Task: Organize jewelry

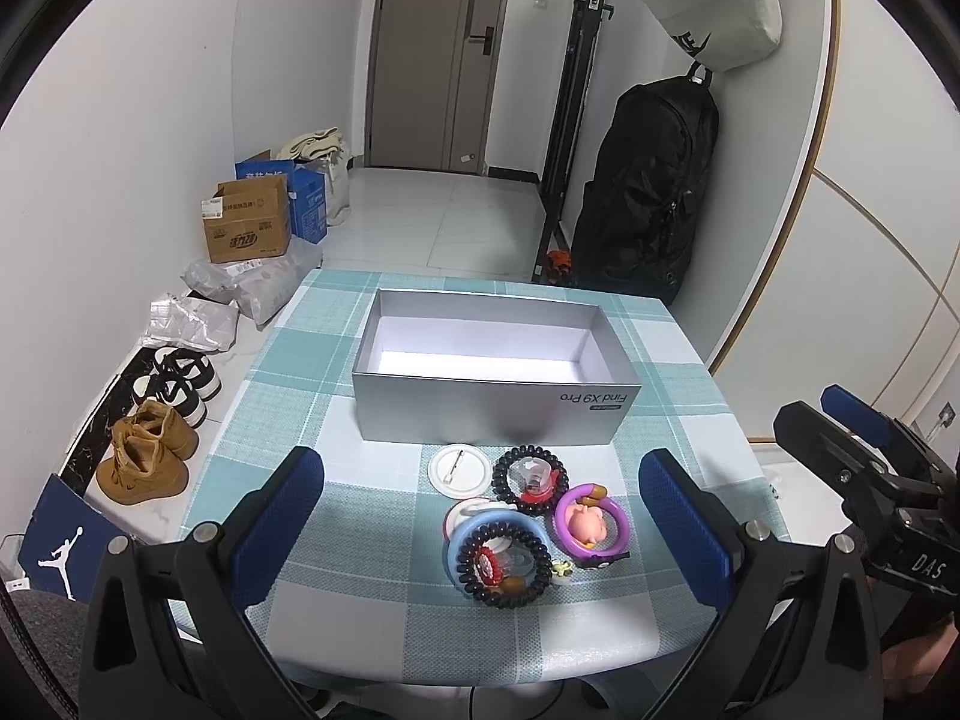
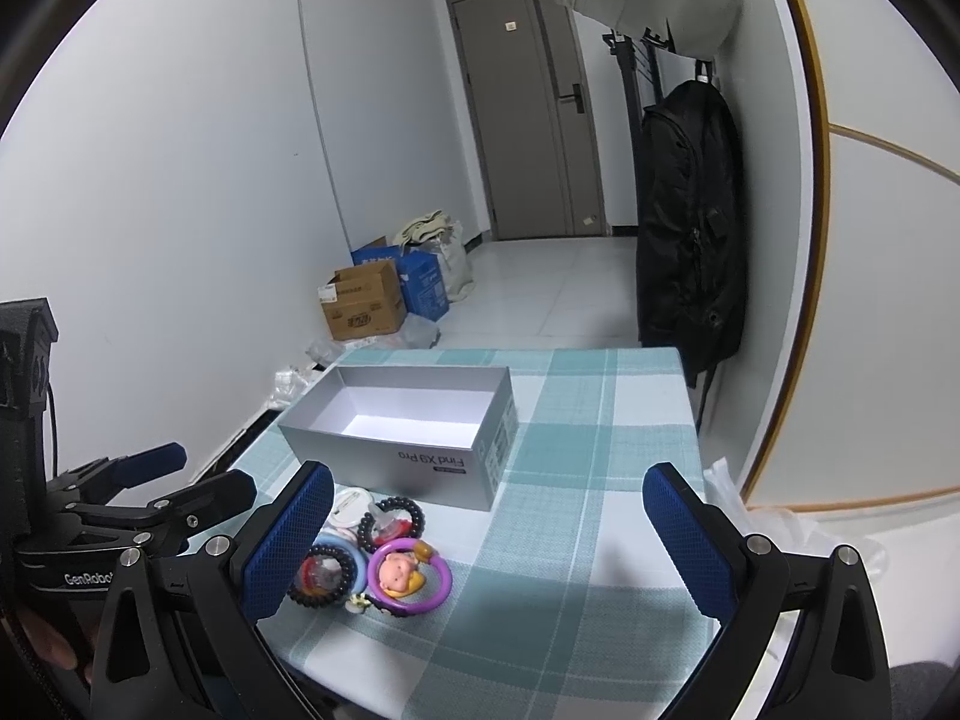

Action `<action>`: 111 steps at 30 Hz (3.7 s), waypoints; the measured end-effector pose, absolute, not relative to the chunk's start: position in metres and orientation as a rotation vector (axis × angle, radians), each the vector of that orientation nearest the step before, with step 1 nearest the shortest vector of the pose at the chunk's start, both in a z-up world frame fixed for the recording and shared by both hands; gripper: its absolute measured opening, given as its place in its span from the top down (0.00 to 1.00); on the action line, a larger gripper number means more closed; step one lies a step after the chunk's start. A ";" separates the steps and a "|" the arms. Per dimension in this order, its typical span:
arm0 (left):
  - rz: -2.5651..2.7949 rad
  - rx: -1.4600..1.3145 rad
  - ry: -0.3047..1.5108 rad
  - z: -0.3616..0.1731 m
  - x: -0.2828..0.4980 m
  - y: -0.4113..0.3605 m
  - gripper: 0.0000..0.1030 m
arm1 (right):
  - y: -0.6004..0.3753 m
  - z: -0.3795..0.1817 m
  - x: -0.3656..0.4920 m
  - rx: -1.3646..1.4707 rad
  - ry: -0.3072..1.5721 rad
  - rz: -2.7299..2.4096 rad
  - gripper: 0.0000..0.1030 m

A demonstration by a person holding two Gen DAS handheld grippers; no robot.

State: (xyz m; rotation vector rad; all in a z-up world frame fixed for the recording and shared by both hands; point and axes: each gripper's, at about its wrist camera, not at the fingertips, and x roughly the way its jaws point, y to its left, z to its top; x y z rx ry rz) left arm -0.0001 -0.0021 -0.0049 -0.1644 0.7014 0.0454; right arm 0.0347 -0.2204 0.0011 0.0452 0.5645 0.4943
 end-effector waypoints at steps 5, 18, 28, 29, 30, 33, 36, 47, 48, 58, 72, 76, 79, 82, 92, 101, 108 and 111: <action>0.048 -0.165 0.708 -0.006 0.000 -0.003 0.01 | -0.222 0.001 0.035 0.054 0.569 0.488 0.00; 0.045 -0.161 0.709 -0.006 0.000 -0.004 0.01 | -0.225 0.002 0.035 0.069 0.566 0.492 0.00; 0.008 -0.137 0.756 -0.014 -0.001 -0.009 0.01 | -0.226 0.002 0.039 0.078 0.579 0.485 0.00; -0.005 -0.128 0.766 -0.017 -0.001 -0.010 0.01 | -0.227 0.002 0.039 0.077 0.580 0.484 0.00; -0.016 -0.121 0.776 -0.019 -0.001 -0.011 0.01 | -0.227 0.002 0.039 0.076 0.580 0.483 0.00; -0.039 -0.093 0.817 -0.027 -0.001 -0.013 0.01 | -0.227 0.002 0.041 0.074 0.580 0.482 0.00; -0.053 -0.070 0.866 -0.037 0.001 -0.012 0.01 | -0.227 0.001 0.044 0.078 0.589 0.478 0.00; -0.081 0.019 0.960 -0.060 0.010 -0.014 0.15 | -0.231 -0.006 0.062 0.115 0.642 0.483 0.00; -0.087 0.019 0.965 -0.060 0.010 -0.015 0.20 | -0.231 -0.006 0.063 0.117 0.643 0.483 0.00; -0.146 -0.014 0.984 -0.063 0.014 -0.015 0.60 | -0.234 -0.009 0.067 0.147 0.659 0.490 0.00; -0.141 -0.050 0.997 -0.062 0.017 -0.005 0.89 | -0.234 -0.011 0.068 0.150 0.667 0.483 0.00; -0.144 -0.060 0.984 -0.059 0.017 -0.002 0.93 | -0.233 -0.012 0.068 0.146 0.670 0.483 0.00; -0.147 -0.074 0.979 -0.058 0.017 0.001 0.94 | -0.233 -0.012 0.068 0.145 0.672 0.482 0.00; -0.145 -0.068 0.971 -0.056 0.017 0.000 0.94 | -0.233 -0.012 0.069 0.145 0.676 0.480 0.00; -0.195 -0.184 0.928 -0.045 0.024 0.013 0.95 | -0.223 -0.021 0.072 0.132 0.732 0.518 0.00; -0.229 -0.350 0.933 -0.043 0.040 0.035 0.95 | -0.199 -0.041 0.071 0.056 0.839 0.590 0.00; -0.280 -0.441 0.987 -0.053 0.058 0.042 0.94 | -0.181 -0.049 0.067 0.008 0.879 0.647 0.00; -0.284 -0.497 1.004 -0.054 0.060 0.049 0.94 | -0.177 -0.053 0.068 -0.005 0.890 0.650 0.00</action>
